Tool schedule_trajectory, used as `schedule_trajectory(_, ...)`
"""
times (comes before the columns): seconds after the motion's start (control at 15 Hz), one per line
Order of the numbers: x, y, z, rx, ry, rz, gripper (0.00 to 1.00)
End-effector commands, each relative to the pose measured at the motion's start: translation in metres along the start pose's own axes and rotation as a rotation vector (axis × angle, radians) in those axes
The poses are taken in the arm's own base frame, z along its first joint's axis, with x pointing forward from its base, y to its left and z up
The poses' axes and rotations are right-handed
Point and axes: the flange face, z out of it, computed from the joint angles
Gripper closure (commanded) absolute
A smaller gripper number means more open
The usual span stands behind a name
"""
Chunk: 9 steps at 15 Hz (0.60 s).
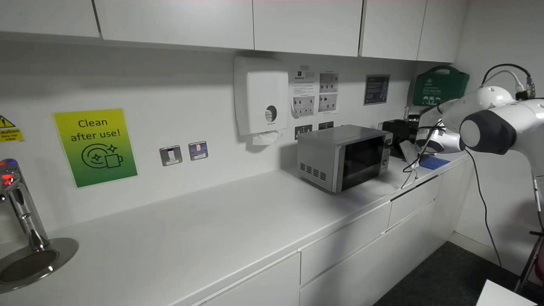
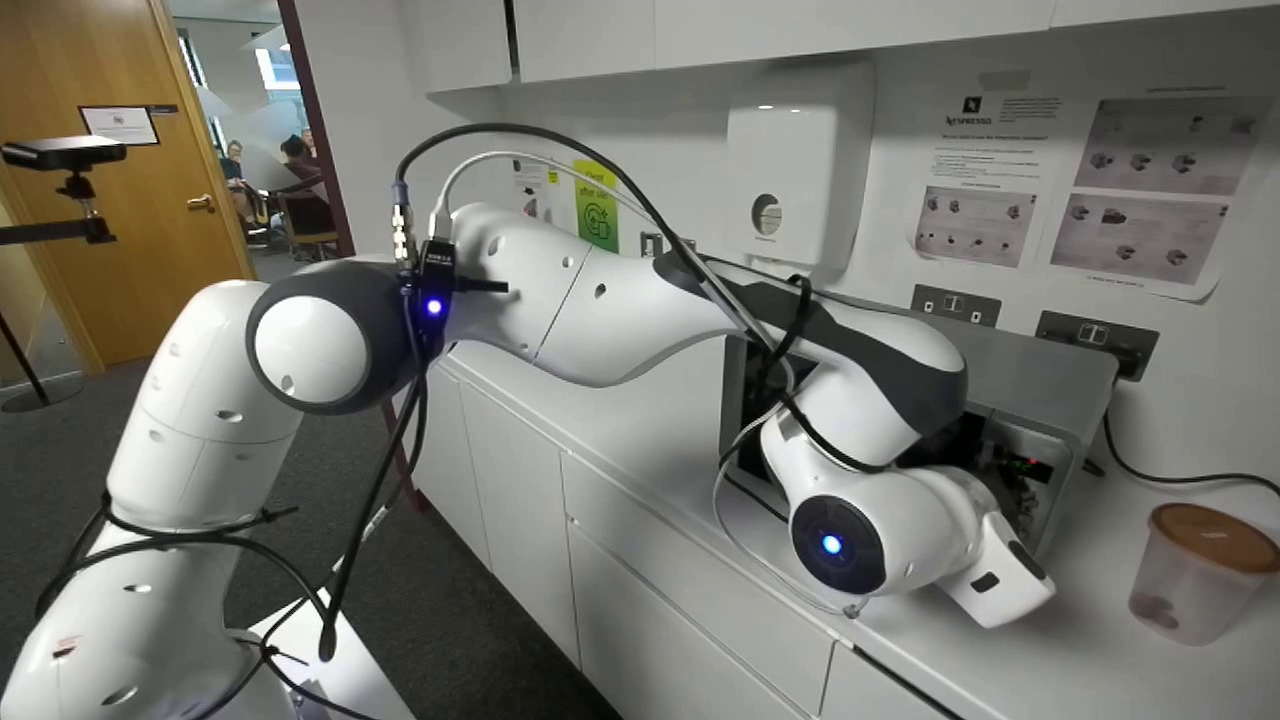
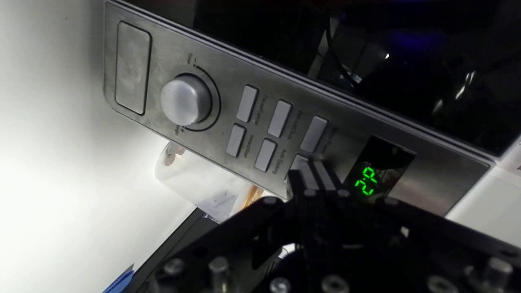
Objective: Press the top buttons of the microwave
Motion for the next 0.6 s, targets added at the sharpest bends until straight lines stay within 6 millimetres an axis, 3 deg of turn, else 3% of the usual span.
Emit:
schedule_trajectory(0.0, 0.0089, -0.0064, 0.0079, -0.026, 0.031, 0.016, 1.00)
schedule_trajectory(0.53, 0.0056, -0.0043, 0.0091, -0.053, 0.035, 0.019, 1.00)
